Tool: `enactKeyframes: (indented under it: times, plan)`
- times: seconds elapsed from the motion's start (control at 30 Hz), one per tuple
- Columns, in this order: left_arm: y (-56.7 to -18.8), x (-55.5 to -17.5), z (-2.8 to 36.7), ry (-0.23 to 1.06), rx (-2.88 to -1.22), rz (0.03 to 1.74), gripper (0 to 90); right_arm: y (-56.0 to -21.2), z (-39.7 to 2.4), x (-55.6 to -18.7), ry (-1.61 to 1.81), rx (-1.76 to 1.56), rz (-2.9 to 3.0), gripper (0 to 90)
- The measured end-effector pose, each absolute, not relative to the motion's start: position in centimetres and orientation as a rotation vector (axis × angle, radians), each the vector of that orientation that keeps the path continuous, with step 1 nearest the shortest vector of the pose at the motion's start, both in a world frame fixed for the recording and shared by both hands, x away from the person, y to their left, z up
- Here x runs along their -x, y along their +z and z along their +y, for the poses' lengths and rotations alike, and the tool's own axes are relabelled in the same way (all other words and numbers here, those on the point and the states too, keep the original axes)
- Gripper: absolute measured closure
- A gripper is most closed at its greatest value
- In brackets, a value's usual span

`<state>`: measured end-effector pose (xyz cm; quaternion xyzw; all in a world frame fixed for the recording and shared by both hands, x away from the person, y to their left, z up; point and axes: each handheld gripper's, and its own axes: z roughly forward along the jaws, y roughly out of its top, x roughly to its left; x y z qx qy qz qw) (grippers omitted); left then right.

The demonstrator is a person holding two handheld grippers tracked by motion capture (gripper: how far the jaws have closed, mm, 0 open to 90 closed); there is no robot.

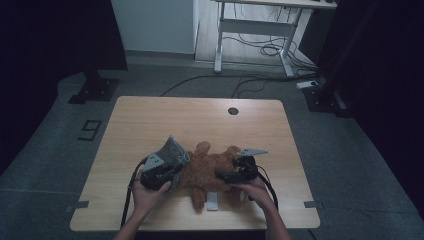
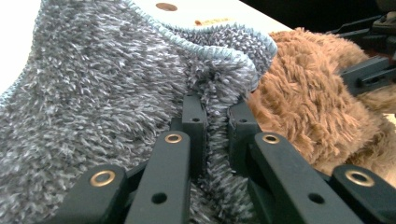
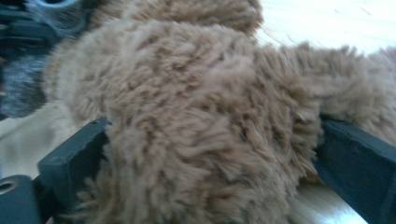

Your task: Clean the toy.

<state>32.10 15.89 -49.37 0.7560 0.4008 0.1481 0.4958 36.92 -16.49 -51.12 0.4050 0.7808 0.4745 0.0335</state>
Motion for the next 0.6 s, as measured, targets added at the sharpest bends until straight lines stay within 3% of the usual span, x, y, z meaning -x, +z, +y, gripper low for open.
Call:
enactKeyframes:
  times: [0.27, 0.33, 0.43, 0.6]
  plan:
    - [-49.5, -31.8, 15.9, 0.351, -1.825, 0.981, 80.8, -52.5, -16.2, -37.7, 1.468, -1.371, 2.449, 1.5]
    - [-49.5, -31.7, 15.9, 0.35, -1.822, 0.984, 80.8, -52.5, -16.3, -37.7, 1.493, -1.372, 2.473, 9.7]
    - [-49.5, -31.6, 15.9, 0.353, -1.824, 0.983, 80.7, -52.5, -16.6, -37.6, 1.573, -1.312, 2.487, 29.4]
    - [-49.6, -31.3, 15.9, 0.369, -1.803, 0.985, 80.6, -52.4, -17.0, -37.0, 1.658, -1.245, 2.426, 47.0]
